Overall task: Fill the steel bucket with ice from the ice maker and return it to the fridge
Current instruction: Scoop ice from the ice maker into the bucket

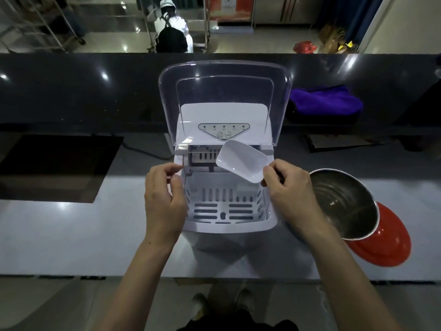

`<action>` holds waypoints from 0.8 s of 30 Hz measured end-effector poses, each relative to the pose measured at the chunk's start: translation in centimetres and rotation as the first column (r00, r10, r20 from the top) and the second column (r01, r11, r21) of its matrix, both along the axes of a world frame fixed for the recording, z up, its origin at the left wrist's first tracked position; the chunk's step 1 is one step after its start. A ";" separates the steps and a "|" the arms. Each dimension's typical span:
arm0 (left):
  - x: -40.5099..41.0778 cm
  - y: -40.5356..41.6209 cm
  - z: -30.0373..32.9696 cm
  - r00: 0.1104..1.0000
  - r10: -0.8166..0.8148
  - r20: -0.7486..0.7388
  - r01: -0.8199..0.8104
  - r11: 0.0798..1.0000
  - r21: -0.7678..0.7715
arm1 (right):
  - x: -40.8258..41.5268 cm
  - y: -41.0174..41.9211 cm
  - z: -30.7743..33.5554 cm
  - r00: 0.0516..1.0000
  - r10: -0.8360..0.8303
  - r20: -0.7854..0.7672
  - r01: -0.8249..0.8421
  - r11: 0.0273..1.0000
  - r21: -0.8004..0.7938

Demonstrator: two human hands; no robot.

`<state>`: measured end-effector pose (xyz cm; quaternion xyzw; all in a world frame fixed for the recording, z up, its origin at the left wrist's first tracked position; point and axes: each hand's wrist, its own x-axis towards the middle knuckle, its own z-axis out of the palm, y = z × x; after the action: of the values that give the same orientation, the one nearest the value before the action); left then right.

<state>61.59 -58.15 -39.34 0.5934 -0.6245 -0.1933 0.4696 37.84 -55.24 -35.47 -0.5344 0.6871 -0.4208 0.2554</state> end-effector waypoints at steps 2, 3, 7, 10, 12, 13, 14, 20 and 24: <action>0.0 0.4 0.1 1.000 0.023 -0.018 -0.023 0.999 0.025 | 0.1 -0.1 0.0 1.000 0.021 -0.005 -0.021 1.000 -0.001; 0.0 0.6 0.1 0.999 0.032 -0.032 -0.031 0.999 0.044 | 0.3 -0.2 -0.1 0.999 0.032 -0.005 -0.032 0.999 -0.001; 0.5 1.6 0.0 0.987 0.062 -0.147 -0.046 0.992 0.114 | 1.3 -0.1 -0.2 0.996 0.090 0.008 -0.090 0.996 0.012; 0.9 2.3 0.4 0.962 0.072 -0.262 -0.033 0.988 0.152 | 2.1 0.1 0.0 0.991 0.131 0.017 -0.131 0.991 0.019; 1.6 2.3 0.7 0.945 0.065 -0.321 -0.013 0.987 0.159 | 2.8 0.3 0.1 0.990 0.138 0.043 -0.138 0.990 0.019; 1.9 2.2 0.7 0.939 0.053 -0.339 0.002 0.987 0.162 | 3.2 0.3 0.2 0.990 0.135 0.051 -0.136 0.991 0.018; 2.3 2.0 0.7 0.936 0.041 -0.351 0.017 0.987 0.162 | 3.7 0.4 0.3 0.990 0.131 0.053 -0.132 0.991 0.016; 6.1 0.6 0.1 0.936 -0.015 -0.352 0.076 0.984 0.159 | 9.7 0.2 0.5 0.981 0.110 0.161 -0.117 0.992 0.037; 10.4 -0.4 -1.3 0.926 0.001 -0.376 0.076 0.979 0.190 | 15.1 -0.3 0.2 0.971 0.104 0.217 -0.120 0.991 0.063</action>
<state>72.04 -58.52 -40.65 0.5779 -0.5120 -0.3742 0.5137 52.98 -55.50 -35.31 -0.5142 0.6399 -0.4343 0.3708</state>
